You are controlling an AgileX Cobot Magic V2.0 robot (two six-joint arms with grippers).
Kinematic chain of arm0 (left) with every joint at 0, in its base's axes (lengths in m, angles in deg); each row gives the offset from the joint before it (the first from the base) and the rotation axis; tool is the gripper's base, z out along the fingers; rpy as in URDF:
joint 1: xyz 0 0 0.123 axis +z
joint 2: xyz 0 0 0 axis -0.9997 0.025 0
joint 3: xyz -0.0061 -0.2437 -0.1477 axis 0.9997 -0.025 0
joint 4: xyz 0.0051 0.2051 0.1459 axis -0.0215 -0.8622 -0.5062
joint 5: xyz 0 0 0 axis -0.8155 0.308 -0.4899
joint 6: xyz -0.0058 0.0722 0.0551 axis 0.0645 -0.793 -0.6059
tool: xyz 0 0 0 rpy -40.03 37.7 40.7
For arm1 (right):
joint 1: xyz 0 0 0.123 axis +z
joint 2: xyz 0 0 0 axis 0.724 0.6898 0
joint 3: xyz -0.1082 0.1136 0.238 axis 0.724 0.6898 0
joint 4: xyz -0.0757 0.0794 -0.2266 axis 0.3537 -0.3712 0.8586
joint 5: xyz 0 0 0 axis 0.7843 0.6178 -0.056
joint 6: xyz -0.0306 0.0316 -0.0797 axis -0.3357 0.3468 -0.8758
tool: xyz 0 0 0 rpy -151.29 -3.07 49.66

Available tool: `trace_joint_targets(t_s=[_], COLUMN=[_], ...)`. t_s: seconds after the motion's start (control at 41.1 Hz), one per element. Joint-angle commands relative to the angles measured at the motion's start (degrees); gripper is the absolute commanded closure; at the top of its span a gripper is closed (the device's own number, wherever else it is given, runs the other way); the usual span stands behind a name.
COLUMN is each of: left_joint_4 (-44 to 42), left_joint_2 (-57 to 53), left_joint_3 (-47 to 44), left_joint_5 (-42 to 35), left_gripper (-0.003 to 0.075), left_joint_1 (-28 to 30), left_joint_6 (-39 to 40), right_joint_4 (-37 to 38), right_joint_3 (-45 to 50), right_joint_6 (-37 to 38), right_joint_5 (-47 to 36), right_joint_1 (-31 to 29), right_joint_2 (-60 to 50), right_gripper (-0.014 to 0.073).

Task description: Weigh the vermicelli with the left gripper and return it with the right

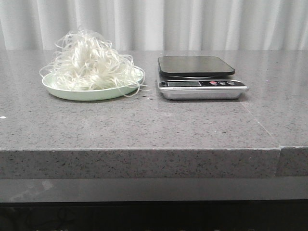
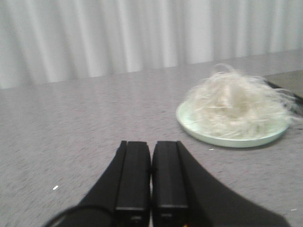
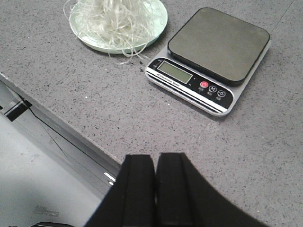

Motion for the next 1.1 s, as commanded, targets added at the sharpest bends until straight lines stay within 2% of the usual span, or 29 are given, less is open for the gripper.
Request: trace_joint_targets(t_s=[0.0, 0.122, 0.268, 1.072], left_joint_4=[1.58, 2.92, 2.92, 2.81], left_joint_2=[-3.87, -6.64, -6.64, -6.54], left_joint_3=[-2.72, -6.54, -9.81, -9.7], left_joint_5=[-7.25, -7.69, -12.81, -14.22], left_gripper=[0.0575, 0.0575, 0.0575, 0.0575], left_joint_1=[3.24, 4.91, 5.39, 5.39], left_joint_6=[0.19, 0.19, 0.19, 0.19], right_joint_4=[0.17, 0.17, 0.17, 0.17], right_joint_3=[-1.41, -1.41, -1.41, -1.41], right_joint_6=[-0.11, -0.11, -0.11, -0.11], right_joint_5=[-3.4, -3.4, -3.4, -3.4], right_joint_1=[-0.3, -0.3, -0.3, -0.3], right_joint_2=[-0.27, -0.27, -0.27, -0.27], right_gripper=[0.0432, 0.0432, 0.0432, 0.0432])
